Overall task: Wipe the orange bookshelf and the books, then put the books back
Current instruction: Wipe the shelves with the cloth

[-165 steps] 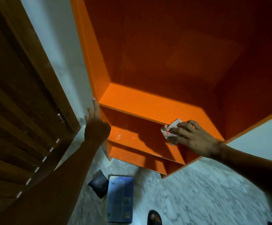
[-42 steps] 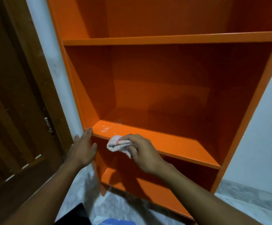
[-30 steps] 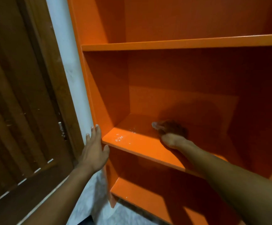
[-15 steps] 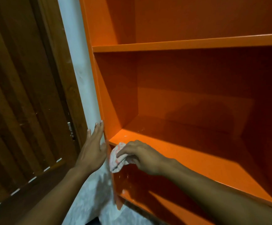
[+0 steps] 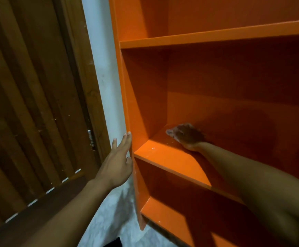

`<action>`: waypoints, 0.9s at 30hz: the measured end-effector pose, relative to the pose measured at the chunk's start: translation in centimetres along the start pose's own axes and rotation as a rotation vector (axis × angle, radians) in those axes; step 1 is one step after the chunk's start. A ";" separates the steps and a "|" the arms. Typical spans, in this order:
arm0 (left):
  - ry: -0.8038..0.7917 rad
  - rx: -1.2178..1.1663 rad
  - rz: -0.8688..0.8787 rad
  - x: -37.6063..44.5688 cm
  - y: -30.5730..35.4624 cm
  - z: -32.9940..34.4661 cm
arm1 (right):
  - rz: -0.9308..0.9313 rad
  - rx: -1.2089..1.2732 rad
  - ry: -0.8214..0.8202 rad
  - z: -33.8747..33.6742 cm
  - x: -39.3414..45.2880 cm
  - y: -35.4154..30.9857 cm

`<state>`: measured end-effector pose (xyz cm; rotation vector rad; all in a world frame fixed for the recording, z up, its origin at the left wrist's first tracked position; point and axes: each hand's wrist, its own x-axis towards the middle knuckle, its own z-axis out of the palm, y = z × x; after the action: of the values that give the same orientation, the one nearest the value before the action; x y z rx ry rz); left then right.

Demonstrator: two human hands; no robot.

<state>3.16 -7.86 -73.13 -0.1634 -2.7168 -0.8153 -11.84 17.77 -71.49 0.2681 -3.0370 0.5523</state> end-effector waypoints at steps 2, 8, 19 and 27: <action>-0.003 0.014 -0.007 0.1 -0.1 -0.1 | -0.023 -0.020 -0.043 1.1 1.6 -0.9; -0.018 0.021 -0.009 0.1 0.2 -0.5 | -0.081 -0.055 -0.098 2.0 2.5 -4.6; -0.056 0.033 -0.059 -0.4 1.4 -1.4 | -0.496 -0.131 -0.101 3.8 -7.6 -8.9; -0.171 0.143 -0.128 0.6 1.1 -3.2 | -1.020 -0.472 0.275 5.6 -11.3 -10.9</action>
<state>3.65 -8.70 -69.80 -0.0285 -2.9599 -0.6641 1.14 7.57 -73.74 1.4069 -2.2196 -0.1859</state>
